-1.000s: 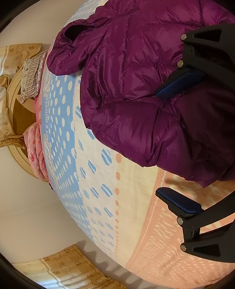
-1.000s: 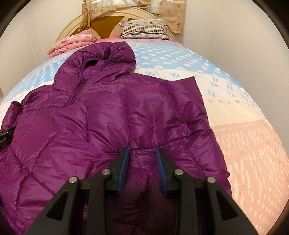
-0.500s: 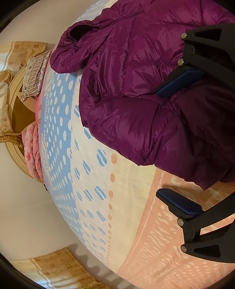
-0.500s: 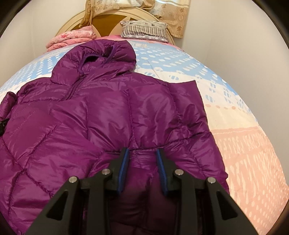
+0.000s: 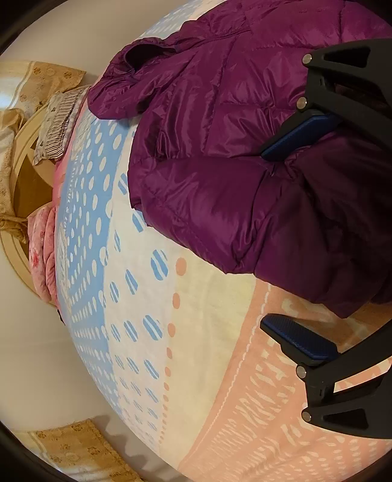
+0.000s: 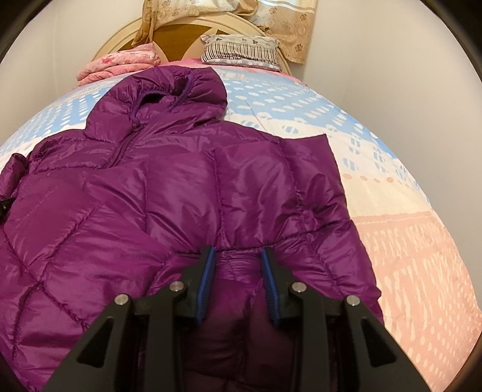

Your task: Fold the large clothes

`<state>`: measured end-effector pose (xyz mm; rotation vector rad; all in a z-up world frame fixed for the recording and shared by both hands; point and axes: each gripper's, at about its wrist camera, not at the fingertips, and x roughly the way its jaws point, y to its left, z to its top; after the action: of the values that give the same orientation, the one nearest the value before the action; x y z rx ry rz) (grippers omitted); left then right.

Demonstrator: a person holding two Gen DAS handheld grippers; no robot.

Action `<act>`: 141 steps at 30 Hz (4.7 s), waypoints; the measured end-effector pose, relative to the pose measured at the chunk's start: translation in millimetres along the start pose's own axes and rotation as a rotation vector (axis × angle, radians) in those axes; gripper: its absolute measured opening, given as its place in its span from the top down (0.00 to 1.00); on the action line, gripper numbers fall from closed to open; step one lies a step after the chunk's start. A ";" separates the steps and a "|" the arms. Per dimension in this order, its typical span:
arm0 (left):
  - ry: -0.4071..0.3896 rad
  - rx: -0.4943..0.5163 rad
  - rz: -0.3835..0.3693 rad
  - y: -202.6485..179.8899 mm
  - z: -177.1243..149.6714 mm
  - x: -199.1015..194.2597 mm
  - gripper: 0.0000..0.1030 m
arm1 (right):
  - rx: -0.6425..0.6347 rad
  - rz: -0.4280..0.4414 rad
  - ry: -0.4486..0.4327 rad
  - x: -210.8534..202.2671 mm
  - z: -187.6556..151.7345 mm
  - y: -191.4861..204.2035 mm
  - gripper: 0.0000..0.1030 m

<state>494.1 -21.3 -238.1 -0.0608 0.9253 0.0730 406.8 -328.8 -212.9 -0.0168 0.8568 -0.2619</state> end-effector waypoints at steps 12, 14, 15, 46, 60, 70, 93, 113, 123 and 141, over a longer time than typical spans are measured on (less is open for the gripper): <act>-0.119 0.072 -0.132 -23.5 85.8 -65.3 0.01 | -0.109 0.168 -0.022 -30.4 52.1 -15.2 0.17; -0.135 0.110 -0.126 -42.9 101.7 -57.1 0.01 | -0.130 0.172 -0.045 -28.4 74.8 -15.6 0.17; -0.151 0.133 -0.114 -54.1 109.9 -51.0 0.01 | -0.132 0.177 -0.052 -24.0 85.9 -16.2 0.17; -0.138 0.296 -0.260 -158.4 209.9 61.6 0.99 | -0.138 0.246 0.047 121.0 232.1 -2.3 0.94; -0.690 0.370 -0.079 -132.4 112.5 -91.5 0.97 | -0.208 0.165 -0.385 -29.0 157.2 1.8 0.95; -0.548 0.475 -0.236 -91.9 28.6 -112.6 0.95 | -0.365 0.226 -0.303 -37.0 86.9 -8.0 0.93; -0.022 0.308 -0.172 -126.6 33.2 -29.0 0.03 | 0.076 0.442 0.175 0.2 76.0 15.0 0.80; -0.153 0.209 -0.100 -96.0 57.2 -74.4 0.03 | -0.054 0.363 0.183 -33.7 61.3 -5.1 0.66; -0.246 0.074 0.031 -127.4 77.9 -65.5 0.03 | 0.156 0.213 -0.170 -54.1 118.8 1.9 0.67; -0.022 0.092 0.004 -145.2 41.2 21.5 0.03 | 0.128 0.192 -0.020 44.1 70.1 32.5 0.70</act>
<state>552.8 -161.7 -227.5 0.0275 0.9054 0.0343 494.0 -314.1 -203.6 0.1808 0.8145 -0.1358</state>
